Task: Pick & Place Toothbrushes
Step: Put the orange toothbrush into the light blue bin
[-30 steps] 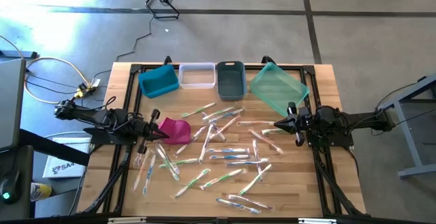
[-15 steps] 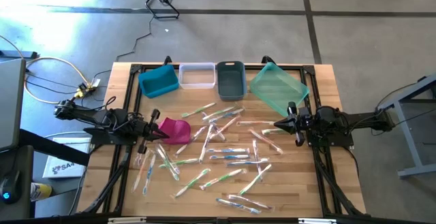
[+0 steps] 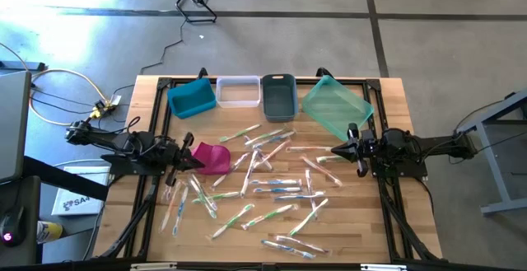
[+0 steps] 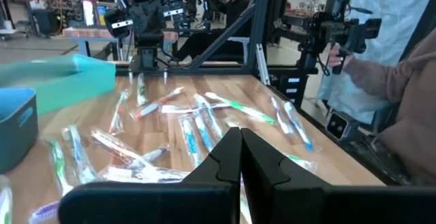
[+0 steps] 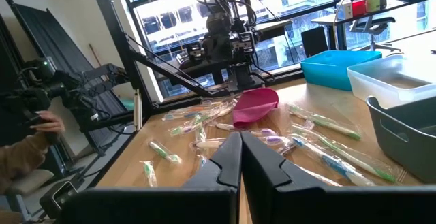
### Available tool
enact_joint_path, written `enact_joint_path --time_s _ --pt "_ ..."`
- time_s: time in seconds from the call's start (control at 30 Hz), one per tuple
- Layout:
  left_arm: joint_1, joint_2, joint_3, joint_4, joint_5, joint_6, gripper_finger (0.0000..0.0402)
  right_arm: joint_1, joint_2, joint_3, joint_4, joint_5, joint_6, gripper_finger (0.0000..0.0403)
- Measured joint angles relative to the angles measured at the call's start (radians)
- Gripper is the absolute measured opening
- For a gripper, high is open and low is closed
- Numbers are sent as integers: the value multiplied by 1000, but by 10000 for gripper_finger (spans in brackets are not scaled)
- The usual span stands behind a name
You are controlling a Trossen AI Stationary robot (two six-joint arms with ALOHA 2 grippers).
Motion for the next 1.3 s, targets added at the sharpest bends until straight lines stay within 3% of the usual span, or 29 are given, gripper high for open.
enact_joint_path --time_s 0.5,0.57,0.77,1.3 --pt "0 0 0 0 -1 -5 0 0 0 0 0 1 0 2" --pt "0 0 0 1 -33 -5 0 0 0 0 0 2 0 2" --pt "0 0 1 17 -303 30 0 0 0 0 2 36 -1 2" --pt "0 0 2 11 -314 75 0 0 0 0 4 84 -1 3"
